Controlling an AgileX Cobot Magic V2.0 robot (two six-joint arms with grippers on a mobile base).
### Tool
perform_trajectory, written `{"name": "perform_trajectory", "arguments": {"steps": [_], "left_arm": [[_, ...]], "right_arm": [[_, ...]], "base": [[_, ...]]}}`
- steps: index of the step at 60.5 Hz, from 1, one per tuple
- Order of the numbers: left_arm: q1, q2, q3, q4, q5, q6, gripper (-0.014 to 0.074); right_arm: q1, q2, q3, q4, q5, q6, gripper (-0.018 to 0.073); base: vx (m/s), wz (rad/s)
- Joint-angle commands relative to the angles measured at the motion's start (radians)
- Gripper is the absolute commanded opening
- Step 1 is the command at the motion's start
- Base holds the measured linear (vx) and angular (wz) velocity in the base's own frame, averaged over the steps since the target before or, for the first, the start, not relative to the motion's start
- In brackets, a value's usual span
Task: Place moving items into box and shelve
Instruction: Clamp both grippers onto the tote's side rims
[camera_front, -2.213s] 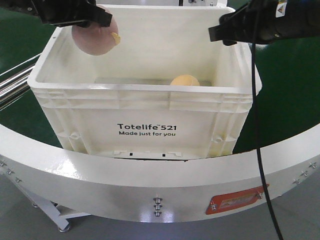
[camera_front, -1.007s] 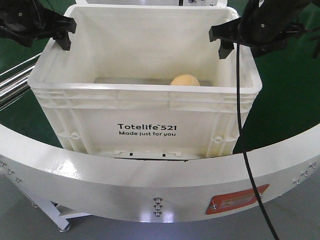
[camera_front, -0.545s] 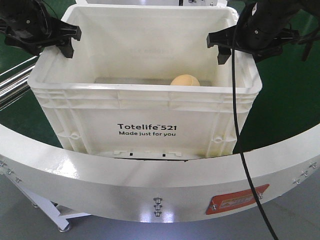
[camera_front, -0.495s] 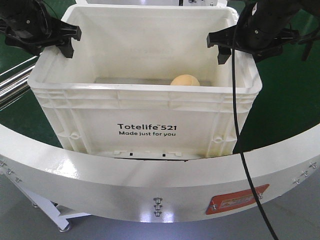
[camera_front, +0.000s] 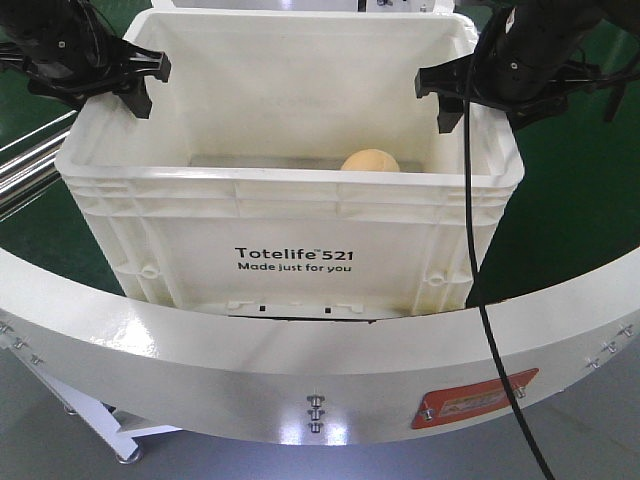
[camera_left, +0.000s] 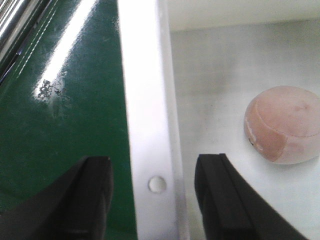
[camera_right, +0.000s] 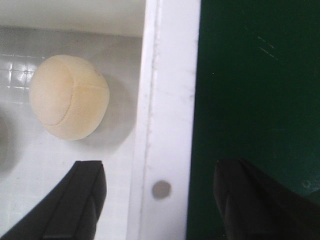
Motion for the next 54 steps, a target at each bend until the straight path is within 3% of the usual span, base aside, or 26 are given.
{"name": "perform_trajectory", "arguments": {"steps": [1, 18, 37, 54], "left_arm": [[-0.002, -0.053, -0.032, 0.0, -0.002, 0.004, 0.0444], [-0.002, -0.053, -0.032, 0.0, -0.002, 0.006, 0.0363], [-0.002, -0.053, -0.032, 0.0, -0.002, 0.006, 0.019], [-0.002, -0.053, -0.032, 0.0, -0.004, 0.007, 0.014]], "right_arm": [[-0.003, -0.049, -0.035, -0.017, -0.024, -0.001, 0.0491], [-0.003, -0.049, -0.035, -0.014, -0.003, -0.001, 0.0379], [-0.003, -0.049, -0.035, -0.011, -0.002, 0.0, 0.0183], [-0.003, -0.049, -0.035, -0.009, 0.008, 0.001, 0.0085]], "base": [[0.0, 0.0], [0.0, 0.0], [0.0, 0.0], [0.0, 0.0]]}}
